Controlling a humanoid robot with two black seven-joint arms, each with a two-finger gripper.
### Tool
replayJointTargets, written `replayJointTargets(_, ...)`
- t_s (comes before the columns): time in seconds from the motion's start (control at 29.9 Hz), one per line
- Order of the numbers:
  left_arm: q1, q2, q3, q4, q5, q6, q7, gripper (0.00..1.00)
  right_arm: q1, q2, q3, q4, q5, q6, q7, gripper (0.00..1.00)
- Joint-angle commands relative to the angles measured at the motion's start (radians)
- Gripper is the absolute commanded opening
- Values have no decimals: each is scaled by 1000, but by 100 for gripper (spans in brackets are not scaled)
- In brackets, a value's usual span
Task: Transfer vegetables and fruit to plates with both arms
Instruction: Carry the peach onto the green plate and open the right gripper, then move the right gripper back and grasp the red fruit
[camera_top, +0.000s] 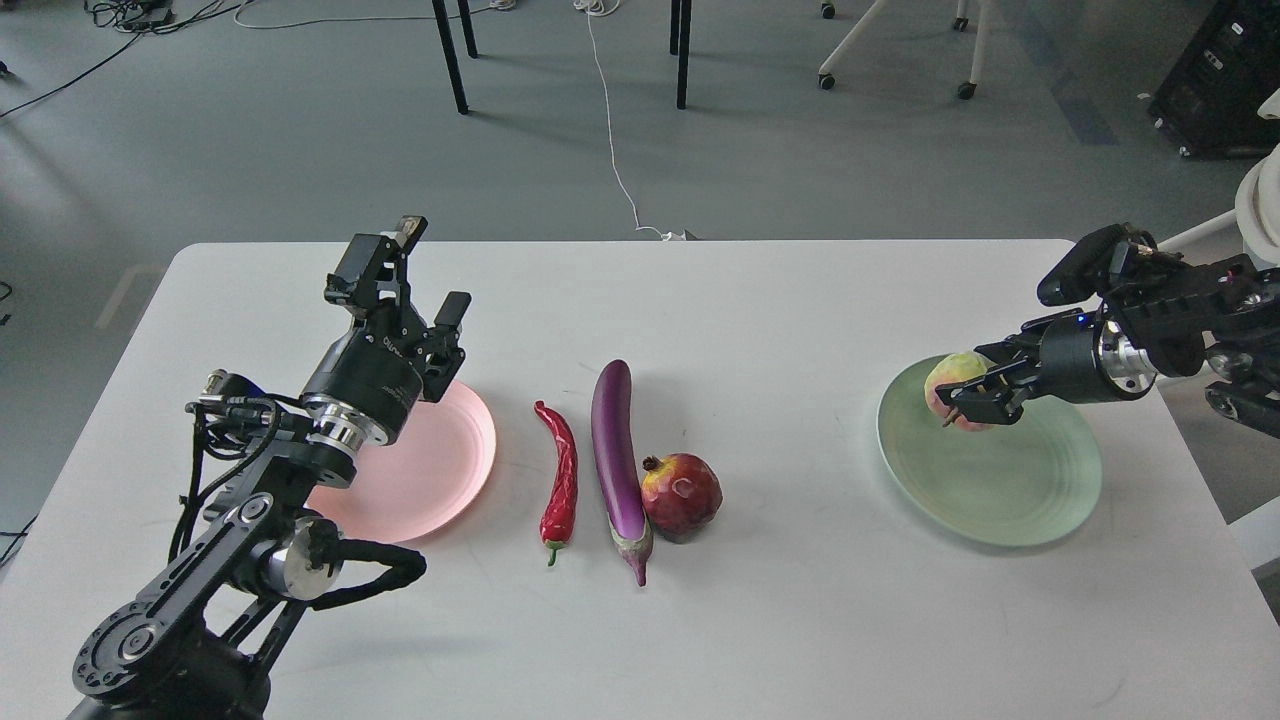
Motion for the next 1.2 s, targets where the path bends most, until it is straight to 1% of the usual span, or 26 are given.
replayJointTargets(0.0, -1, -1, 1, 0, 0, 0, 0, 99, -8, 17, 0, -33, -21, -2, 0, 41)
replayJointTargets(0.03, 0, -1, 1, 0, 0, 0, 0, 99, -8, 17, -2, -42, -27, 0, 0, 41)
replayJointTargets(0.1, -1, -1, -1, 0, 0, 0, 0, 99, -8, 17, -2, -62, -42, -2, 0, 46)
replayJointTargets(0.17, 0, -1, -1, 0, 0, 0, 0, 99, -10, 17, 0, -69, -45, -2, 0, 64)
replayJointTargets(0.23, 0, -1, -1, 0, 0, 0, 0, 99, -8, 17, 1, -69, -44, -3, 0, 87)
replayJointTargets(0.27, 0, -2, -1, 0, 0, 0, 0, 99, -7, 16, 1, -67, -44, -5, 0, 93)
replayJointTargets(0.4, -1, 4, 1, -11, 0, 0, 0, 99, -1, 13, 1, -64, -44, -8, 0, 97)
replayJointTargets(0.53, -1, 10, -1, -14, 0, 0, 0, 99, 33, 14, 10, -43, -39, -8, 0, 97)
replayJointTargets(0.6, -1, 10, -1, -14, 0, 0, 0, 99, 87, 16, 12, 12, -28, -4, 0, 97)
replayJointTargets(0.77, -3, 10, -1, -14, 0, -2, 0, 99, 193, 23, 10, 204, 57, 19, 0, 97)
replayJointTargets(0.93, -1, 10, 1, -14, 1, 0, 0, 99, 222, 112, 6, 318, 119, 46, 0, 97)
replayJointTargets(1.17, -1, 13, 1, -14, 1, 0, 0, 99, 182, 235, -2, 326, 120, 46, 0, 97)
